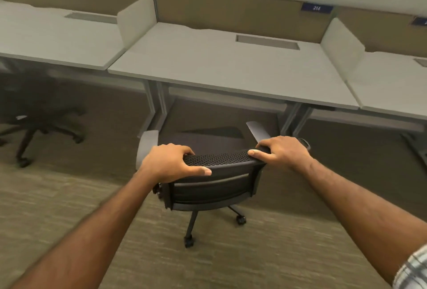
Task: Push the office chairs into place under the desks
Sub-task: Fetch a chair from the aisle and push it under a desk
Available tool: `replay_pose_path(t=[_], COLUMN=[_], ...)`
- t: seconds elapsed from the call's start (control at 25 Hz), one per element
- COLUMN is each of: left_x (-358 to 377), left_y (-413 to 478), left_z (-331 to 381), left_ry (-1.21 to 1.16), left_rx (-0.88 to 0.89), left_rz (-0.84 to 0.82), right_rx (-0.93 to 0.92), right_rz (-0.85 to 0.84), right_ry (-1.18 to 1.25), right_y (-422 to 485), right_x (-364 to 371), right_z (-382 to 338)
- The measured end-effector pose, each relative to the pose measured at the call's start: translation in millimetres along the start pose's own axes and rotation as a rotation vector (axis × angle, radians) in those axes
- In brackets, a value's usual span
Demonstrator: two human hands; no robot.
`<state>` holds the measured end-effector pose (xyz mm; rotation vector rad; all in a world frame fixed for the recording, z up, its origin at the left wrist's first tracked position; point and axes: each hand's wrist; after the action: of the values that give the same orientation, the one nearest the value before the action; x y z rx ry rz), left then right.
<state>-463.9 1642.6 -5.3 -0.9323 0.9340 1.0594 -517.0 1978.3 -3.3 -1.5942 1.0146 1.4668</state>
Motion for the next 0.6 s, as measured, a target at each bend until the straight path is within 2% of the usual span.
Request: replay_pose_path(t=[0.44,0.6], left_x=[-78,-100], left_y=[154,193], left_z=[-136,-171], left_ry=[-0.013,0.085], left_rx=[-0.041,-0.117], left_rz=[0.015,0.142], right_rx=[0.006,0.031], right_rz=[0.067,0.104], right_ry=[0.05,0.056], right_y=[202,261], right_x=[7,9], right_z=[-30,-42])
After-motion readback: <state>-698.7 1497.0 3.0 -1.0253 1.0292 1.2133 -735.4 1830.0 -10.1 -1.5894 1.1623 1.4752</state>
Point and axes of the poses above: each hand's wrist, its own y-axis towards the middle knuckle, its own x-axis out of the palm, z = x × y, and after that the axes turned 1 degree about -y, right-handed
